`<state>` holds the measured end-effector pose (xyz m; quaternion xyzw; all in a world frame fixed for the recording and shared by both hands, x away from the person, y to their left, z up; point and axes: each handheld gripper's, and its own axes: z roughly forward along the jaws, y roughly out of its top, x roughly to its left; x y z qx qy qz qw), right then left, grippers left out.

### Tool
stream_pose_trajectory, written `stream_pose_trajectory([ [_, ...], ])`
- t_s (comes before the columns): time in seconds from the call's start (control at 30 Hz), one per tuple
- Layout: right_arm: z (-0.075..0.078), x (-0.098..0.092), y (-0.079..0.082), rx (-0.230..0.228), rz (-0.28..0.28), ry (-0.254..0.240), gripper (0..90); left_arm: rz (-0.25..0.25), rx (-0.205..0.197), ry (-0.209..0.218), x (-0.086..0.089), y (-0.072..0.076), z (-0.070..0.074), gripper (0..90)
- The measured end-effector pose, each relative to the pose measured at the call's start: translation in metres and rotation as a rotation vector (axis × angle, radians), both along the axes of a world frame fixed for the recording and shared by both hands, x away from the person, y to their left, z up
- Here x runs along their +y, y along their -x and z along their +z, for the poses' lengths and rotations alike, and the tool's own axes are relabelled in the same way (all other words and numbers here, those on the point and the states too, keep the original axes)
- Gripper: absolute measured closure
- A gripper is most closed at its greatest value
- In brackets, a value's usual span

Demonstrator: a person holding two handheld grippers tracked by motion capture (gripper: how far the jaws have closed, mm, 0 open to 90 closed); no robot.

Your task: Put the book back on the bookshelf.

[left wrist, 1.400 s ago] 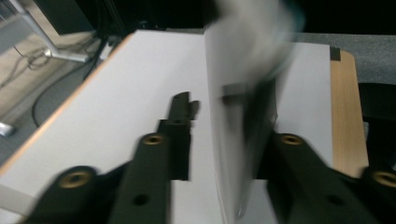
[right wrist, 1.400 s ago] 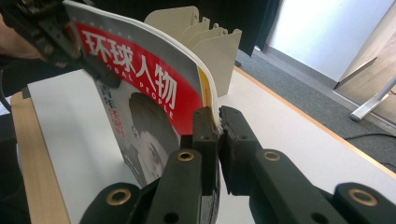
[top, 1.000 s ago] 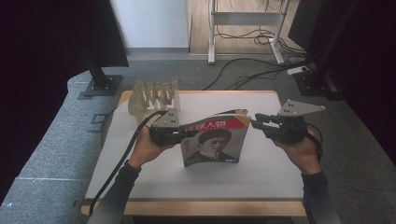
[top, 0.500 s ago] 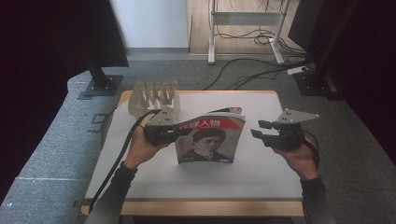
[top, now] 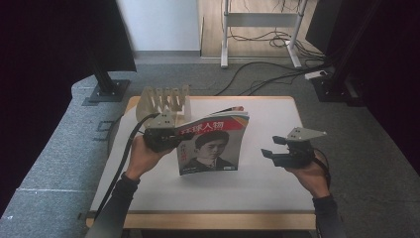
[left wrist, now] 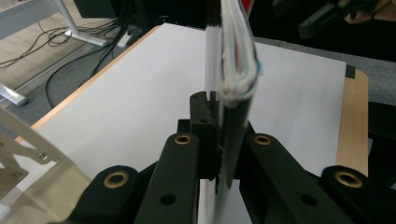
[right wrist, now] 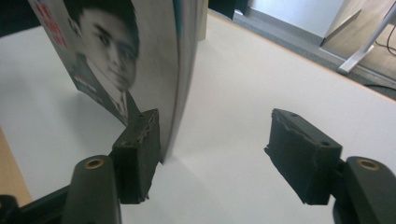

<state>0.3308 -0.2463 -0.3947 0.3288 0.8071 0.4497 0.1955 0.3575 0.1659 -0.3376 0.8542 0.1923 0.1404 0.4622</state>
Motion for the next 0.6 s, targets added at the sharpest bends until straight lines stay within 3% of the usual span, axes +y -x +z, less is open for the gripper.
stream_pose_trajectory([
  [0.6, -0.056, 0.0, -0.004, 0.086, -0.014, -0.003, 22.8, 0.108, 0.051, 0.01, 0.036, -0.006, 0.013, 87.2],
])
